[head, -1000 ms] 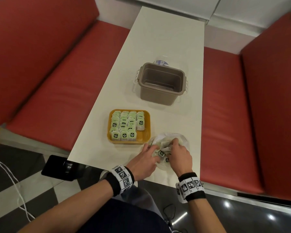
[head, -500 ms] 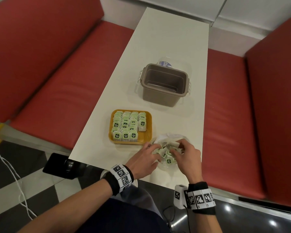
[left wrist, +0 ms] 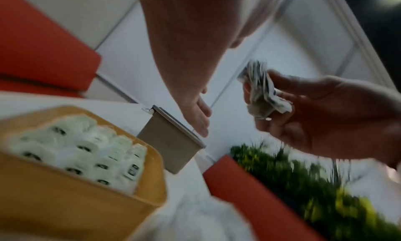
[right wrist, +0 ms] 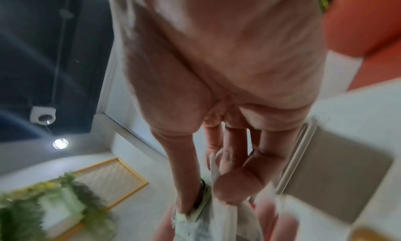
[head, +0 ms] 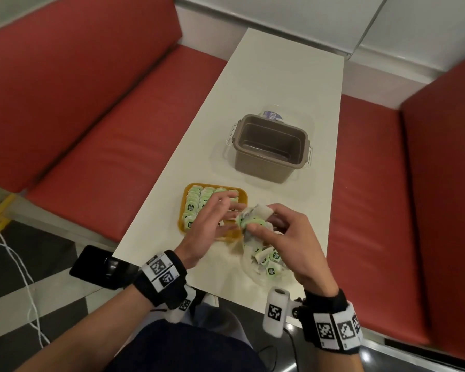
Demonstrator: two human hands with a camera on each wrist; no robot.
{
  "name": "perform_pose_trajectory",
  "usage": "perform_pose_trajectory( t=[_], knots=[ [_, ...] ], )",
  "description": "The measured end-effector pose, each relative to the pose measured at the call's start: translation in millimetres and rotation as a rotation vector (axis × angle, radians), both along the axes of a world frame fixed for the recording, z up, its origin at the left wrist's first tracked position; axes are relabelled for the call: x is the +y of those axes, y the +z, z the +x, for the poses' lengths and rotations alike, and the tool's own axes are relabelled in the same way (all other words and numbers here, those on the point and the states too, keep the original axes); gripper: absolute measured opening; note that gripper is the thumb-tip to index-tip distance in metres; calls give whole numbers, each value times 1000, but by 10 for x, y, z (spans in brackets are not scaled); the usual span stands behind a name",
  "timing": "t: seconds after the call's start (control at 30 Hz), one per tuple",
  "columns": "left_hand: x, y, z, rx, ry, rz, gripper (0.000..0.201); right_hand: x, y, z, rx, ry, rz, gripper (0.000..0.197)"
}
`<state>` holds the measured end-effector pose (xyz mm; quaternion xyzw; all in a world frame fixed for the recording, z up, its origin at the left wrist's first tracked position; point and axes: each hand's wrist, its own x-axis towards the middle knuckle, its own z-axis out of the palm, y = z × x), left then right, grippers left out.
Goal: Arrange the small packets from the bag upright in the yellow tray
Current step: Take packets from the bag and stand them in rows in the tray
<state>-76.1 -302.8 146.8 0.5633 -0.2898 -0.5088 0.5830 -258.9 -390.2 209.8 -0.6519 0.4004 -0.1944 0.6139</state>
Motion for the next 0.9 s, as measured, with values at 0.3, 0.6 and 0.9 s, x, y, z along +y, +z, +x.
perform_pose_trajectory(
  t=[0.3, 0.6, 0.9],
  knots=[
    [82, 261, 37, 620, 148, -115, 47, 149, -193, 686, 214, 18, -185, 43],
    [166, 70, 174, 593, 262, -60, 38, 286, -216, 893, 174, 10, -270, 51],
    [185, -47, 230, 577, 342, 7, 42, 144, -257, 813, 112, 116, -280, 22]
  ],
)
